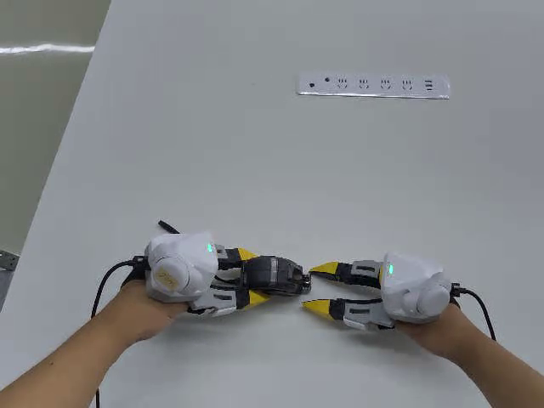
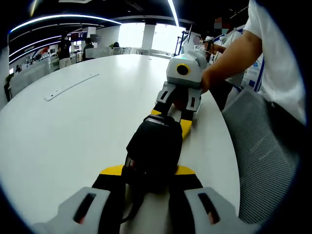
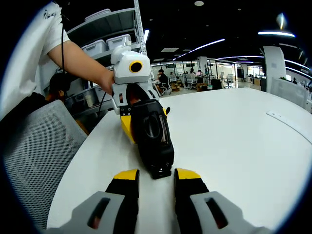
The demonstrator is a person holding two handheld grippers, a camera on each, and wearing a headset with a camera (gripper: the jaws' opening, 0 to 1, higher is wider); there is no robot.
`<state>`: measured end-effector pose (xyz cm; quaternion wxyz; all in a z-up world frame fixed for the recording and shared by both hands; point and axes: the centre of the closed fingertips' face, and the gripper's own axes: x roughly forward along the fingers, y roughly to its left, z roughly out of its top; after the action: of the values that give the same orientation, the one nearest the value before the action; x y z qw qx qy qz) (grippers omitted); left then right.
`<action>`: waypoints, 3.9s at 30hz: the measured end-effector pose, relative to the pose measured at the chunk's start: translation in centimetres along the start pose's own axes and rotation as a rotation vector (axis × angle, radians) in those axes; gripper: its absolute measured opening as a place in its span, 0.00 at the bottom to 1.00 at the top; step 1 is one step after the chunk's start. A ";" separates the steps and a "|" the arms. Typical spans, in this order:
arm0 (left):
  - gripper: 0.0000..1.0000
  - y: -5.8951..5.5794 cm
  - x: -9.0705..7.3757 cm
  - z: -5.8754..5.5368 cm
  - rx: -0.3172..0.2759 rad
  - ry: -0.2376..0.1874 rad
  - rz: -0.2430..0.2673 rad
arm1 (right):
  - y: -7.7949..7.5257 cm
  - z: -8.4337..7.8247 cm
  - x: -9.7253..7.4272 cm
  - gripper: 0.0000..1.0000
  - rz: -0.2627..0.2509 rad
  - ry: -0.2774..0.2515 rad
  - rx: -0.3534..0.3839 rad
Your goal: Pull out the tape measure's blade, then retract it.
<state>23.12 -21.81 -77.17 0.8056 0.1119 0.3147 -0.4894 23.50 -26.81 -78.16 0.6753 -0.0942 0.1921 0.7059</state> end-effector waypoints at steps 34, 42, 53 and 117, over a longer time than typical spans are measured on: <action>0.30 0.1 0.1 -0.1 0.000 0.001 -0.007 | -0.4 0.0 0.1 0.13 0.056 -0.007 -0.022; 0.30 0.1 0.2 -0.2 0.003 0.008 -0.005 | -0.5 -0.1 0.1 0.13 0.048 -0.009 -0.022; 0.30 0.2 0.3 -0.3 0.016 0.020 0.004 | -0.5 -0.3 0.0 0.12 0.036 -0.021 -0.007; 0.29 0.1 0.3 -0.5 0.017 0.023 -0.002 | -0.6 -1.7 -3.6 0.10 -0.017 -0.024 0.011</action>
<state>23.08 -21.77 -77.75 0.8005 0.1239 0.3199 -0.4915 24.16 -30.82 -78.39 0.6841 -0.0838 0.1871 0.7000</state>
